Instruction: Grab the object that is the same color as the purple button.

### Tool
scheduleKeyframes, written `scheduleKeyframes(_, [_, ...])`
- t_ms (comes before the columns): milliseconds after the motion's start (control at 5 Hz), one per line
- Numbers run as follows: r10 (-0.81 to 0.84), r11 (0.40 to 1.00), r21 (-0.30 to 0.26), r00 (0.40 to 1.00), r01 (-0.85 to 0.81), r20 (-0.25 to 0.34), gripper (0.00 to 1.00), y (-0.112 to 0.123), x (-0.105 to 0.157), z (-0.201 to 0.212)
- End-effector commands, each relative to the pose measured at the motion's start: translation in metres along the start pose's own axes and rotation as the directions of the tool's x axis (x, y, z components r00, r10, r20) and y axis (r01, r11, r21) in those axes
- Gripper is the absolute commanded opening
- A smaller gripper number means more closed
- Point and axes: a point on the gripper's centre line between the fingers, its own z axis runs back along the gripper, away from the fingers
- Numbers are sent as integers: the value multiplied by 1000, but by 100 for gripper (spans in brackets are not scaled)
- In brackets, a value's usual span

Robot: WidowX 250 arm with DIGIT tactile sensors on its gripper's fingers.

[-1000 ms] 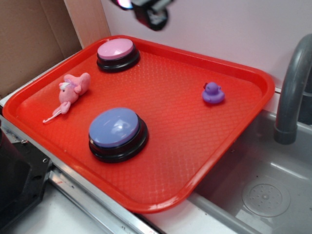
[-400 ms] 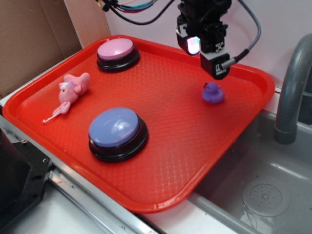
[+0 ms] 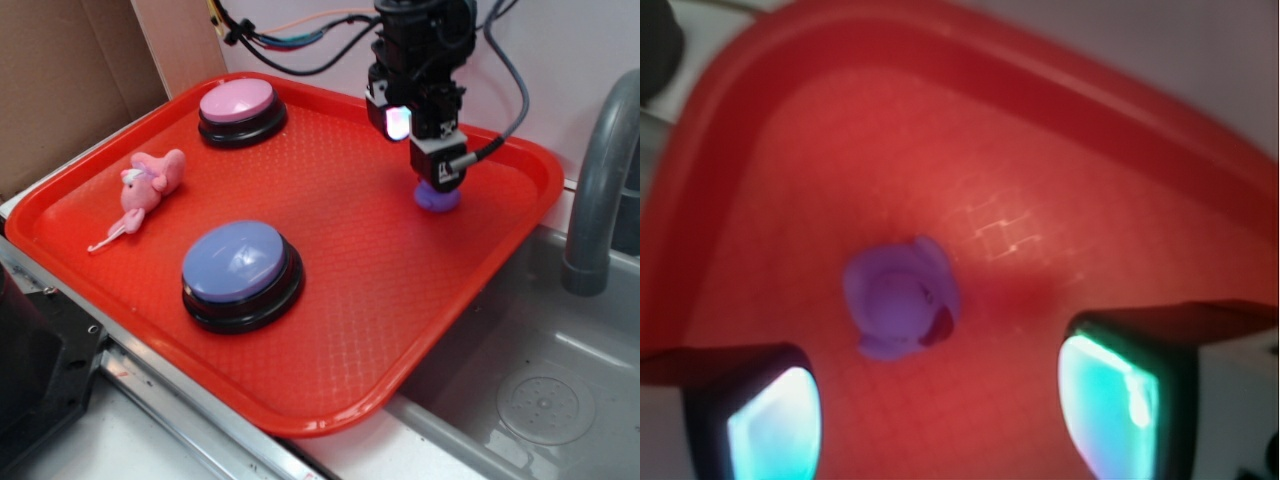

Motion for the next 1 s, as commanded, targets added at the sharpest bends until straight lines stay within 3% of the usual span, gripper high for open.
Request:
scheduleKeyframes(0, [-52,998,-15,997,53,48,100,-11,21,0])
scheduleKeyframes(200, [-70,997,-28,996,71,57,0,-9,24,-2])
scheduleKeyframes(400, [-107,991,-75,994,108,19,0,-8,14,-1])
scheduleKeyframes(600, [-135,988,-74,991,134,-9,0,-7,8,0])
scheduleKeyframes(800, [-118,993,-24,992,117,-35,0,-4,3,9])
